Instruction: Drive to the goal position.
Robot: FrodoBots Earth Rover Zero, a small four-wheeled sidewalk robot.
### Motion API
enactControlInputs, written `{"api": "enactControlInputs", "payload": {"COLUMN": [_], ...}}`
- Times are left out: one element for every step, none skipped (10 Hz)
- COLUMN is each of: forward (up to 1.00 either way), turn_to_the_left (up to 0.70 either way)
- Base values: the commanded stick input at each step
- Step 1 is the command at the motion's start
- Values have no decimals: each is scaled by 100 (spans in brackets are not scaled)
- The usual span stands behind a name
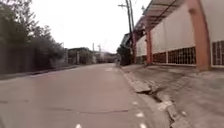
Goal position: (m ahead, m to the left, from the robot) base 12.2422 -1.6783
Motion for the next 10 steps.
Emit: {"api": "enactControlInputs", "payload": {"forward": [85,85,85,85,85,85,85,85,85,85], "turn_to_the_left": [0,0,0,0,0,0,0,0,0,0]}}
